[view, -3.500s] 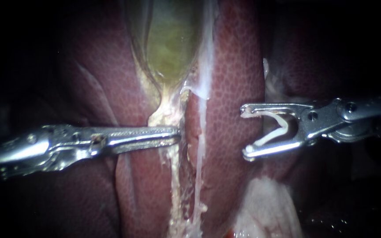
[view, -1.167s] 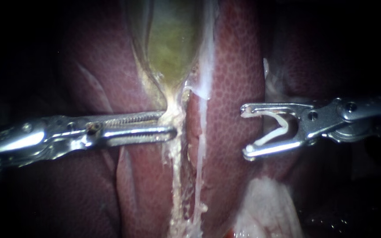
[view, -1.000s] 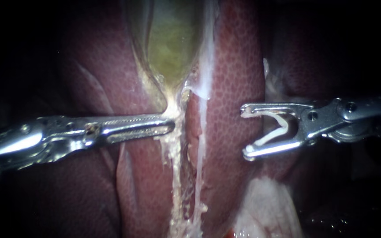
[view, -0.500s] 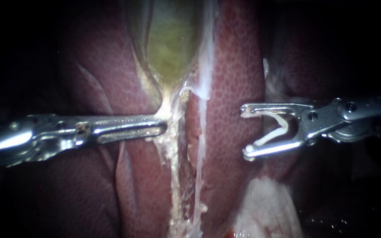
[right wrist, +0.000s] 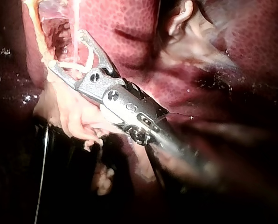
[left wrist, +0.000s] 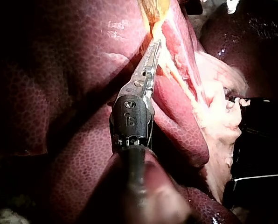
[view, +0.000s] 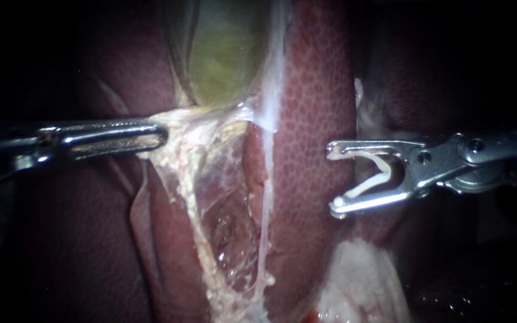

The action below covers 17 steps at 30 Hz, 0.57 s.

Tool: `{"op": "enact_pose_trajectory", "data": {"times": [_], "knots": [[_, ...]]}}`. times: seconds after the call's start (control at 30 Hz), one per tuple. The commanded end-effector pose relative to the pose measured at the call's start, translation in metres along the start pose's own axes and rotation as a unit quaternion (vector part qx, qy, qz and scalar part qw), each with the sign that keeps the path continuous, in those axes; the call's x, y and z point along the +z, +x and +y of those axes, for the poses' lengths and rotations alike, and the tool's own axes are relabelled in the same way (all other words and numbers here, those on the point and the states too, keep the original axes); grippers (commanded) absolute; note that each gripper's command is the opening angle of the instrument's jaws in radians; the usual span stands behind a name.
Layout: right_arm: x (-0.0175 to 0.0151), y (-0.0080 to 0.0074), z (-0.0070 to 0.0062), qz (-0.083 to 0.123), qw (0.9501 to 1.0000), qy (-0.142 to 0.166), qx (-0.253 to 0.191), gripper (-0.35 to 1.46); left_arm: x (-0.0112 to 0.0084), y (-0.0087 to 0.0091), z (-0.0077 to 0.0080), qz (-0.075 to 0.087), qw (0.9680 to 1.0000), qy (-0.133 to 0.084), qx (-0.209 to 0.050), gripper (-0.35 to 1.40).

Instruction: Grabbing gallbladder

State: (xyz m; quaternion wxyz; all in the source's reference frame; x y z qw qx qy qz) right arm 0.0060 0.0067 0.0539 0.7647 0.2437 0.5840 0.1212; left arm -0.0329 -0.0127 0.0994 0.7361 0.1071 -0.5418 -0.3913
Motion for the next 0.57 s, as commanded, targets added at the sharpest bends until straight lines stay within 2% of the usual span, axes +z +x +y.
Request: {"op": "enact_pose_trajectory", "data": {"times": [0.03,0.57], "knots": [[0.0,0.0,0.0,0.0,1.0,0.0,0.0,0.59,0.0,0.0,-0.0001,-0.001,1.0,-0.001,-0.001,-0.35],[0.0,0.0,0.0,0.0,1.0,0.0,0.0,0.59,0.0001,0.0004,-0.0002,-0.001,1.0,-0.003,0.0,-0.35]]}}
